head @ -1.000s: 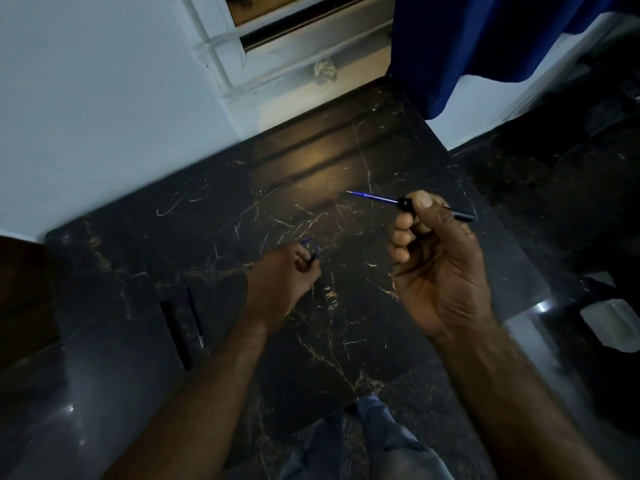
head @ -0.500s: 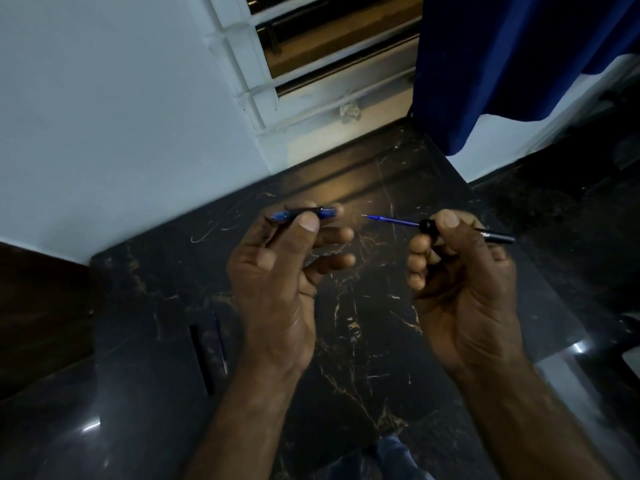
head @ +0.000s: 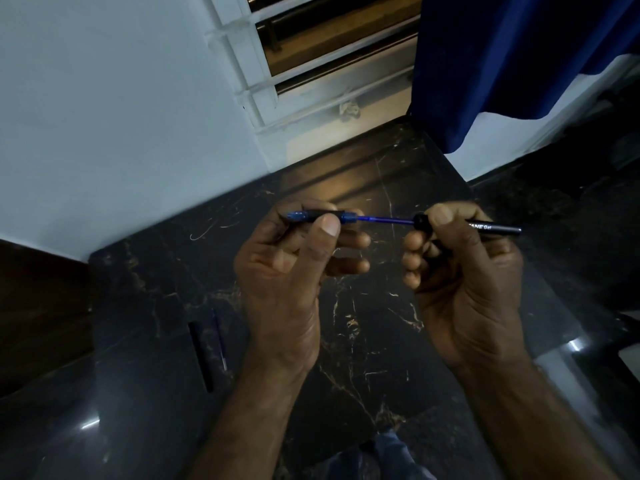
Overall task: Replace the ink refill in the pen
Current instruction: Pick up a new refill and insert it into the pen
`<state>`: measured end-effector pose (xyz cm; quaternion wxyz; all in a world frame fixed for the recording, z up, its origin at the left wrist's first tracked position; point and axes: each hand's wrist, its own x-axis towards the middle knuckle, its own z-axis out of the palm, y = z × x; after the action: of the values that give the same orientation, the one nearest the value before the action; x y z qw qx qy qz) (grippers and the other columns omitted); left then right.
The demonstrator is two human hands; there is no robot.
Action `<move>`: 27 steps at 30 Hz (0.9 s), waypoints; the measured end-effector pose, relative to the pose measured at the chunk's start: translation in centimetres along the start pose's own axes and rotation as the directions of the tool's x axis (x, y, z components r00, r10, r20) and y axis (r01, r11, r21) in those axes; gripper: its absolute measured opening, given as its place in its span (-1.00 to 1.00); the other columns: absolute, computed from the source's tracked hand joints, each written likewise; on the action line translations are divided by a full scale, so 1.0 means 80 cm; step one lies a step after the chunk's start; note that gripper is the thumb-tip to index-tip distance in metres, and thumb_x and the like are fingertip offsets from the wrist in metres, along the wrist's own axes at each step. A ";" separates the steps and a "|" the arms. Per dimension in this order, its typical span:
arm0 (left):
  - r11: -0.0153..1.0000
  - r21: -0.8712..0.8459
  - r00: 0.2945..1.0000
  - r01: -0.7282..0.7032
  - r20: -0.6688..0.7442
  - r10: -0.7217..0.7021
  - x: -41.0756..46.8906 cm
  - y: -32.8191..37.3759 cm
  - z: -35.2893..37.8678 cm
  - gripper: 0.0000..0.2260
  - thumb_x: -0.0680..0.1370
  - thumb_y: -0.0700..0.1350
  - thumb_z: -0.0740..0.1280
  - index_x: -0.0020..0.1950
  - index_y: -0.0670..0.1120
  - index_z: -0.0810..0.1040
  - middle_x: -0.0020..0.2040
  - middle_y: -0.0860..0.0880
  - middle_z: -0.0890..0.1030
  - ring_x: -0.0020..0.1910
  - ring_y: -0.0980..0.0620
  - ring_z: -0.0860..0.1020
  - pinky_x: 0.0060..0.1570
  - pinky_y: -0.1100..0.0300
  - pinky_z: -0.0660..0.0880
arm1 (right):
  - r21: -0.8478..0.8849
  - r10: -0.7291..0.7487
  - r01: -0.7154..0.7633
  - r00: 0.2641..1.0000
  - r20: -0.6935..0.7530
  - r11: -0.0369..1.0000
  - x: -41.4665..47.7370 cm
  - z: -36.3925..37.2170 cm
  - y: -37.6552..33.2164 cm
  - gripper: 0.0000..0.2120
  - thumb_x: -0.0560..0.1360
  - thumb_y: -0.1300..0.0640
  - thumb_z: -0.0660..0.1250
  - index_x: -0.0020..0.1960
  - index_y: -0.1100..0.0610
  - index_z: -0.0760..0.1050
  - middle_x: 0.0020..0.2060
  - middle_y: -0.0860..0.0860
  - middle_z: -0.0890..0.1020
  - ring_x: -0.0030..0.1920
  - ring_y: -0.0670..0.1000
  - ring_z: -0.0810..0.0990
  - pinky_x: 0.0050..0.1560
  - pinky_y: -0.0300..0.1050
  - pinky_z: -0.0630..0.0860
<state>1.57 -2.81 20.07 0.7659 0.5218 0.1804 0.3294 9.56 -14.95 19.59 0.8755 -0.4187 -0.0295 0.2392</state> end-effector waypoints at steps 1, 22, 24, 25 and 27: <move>1.000 0.012 1.000 -0.002 0.005 0.002 -0.001 -0.001 0.000 -0.89 0.54 -0.17 0.41 0.05 -0.14 0.64 -0.09 -0.12 0.75 -0.20 -0.07 0.74 -0.30 0.10 0.64 | -0.014 -0.005 0.005 1.000 0.002 1.000 -0.001 -0.001 0.000 -0.92 0.46 0.13 0.43 -0.14 0.13 0.57 -0.37 0.07 0.64 -0.44 -0.03 0.59 -0.49 -0.24 0.48; 0.997 0.068 0.999 0.041 0.019 -0.042 -0.012 -0.008 -0.009 -0.85 0.55 -0.16 0.44 0.09 -0.18 0.66 -0.07 -0.22 0.70 -0.17 -0.21 0.68 -0.28 -0.06 0.64 | -0.162 -0.043 0.073 0.982 0.184 0.984 0.001 0.012 0.009 -0.86 0.52 0.22 0.42 -0.07 0.30 0.55 -0.35 0.10 0.62 -0.42 0.04 0.57 -0.46 -0.14 0.51; 0.997 0.070 1.000 0.010 0.018 -0.011 -0.013 -0.006 -0.009 -0.86 0.55 -0.19 0.44 0.08 -0.17 0.66 -0.06 -0.16 0.73 -0.16 -0.13 0.70 -0.32 0.05 0.64 | -0.212 -0.051 0.081 0.989 0.141 0.974 0.001 0.018 0.012 -0.81 0.53 0.15 0.42 -0.17 0.24 0.52 -0.42 0.06 0.55 -0.48 0.00 0.51 -0.51 -0.17 0.45; 0.997 0.079 1.000 -0.004 0.013 0.003 -0.014 -0.005 -0.008 -0.87 0.54 -0.20 0.44 0.08 -0.17 0.66 -0.06 -0.11 0.74 -0.14 -0.09 0.70 -0.33 0.09 0.64 | -0.233 -0.053 0.080 0.991 0.119 0.969 0.001 0.021 0.014 -0.77 0.53 0.11 0.41 -0.22 0.22 0.49 -0.45 0.04 0.51 -0.52 -0.01 0.46 -0.54 -0.19 0.42; 0.996 0.088 1.000 -0.017 -0.004 0.018 -0.015 -0.005 -0.009 -0.87 0.54 -0.21 0.44 0.08 -0.16 0.67 -0.07 -0.07 0.74 -0.13 -0.06 0.71 -0.32 0.11 0.64 | -0.261 -0.046 0.075 0.992 0.115 0.962 0.004 0.023 0.017 -0.70 0.55 0.05 0.40 -0.24 0.23 0.46 -0.48 0.03 0.48 -0.55 -0.01 0.43 -0.56 -0.19 0.40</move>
<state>0.39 -3.25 19.34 0.7389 0.5558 0.1917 0.3291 8.83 -12.76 19.71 0.8157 -0.5175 -0.1210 0.2285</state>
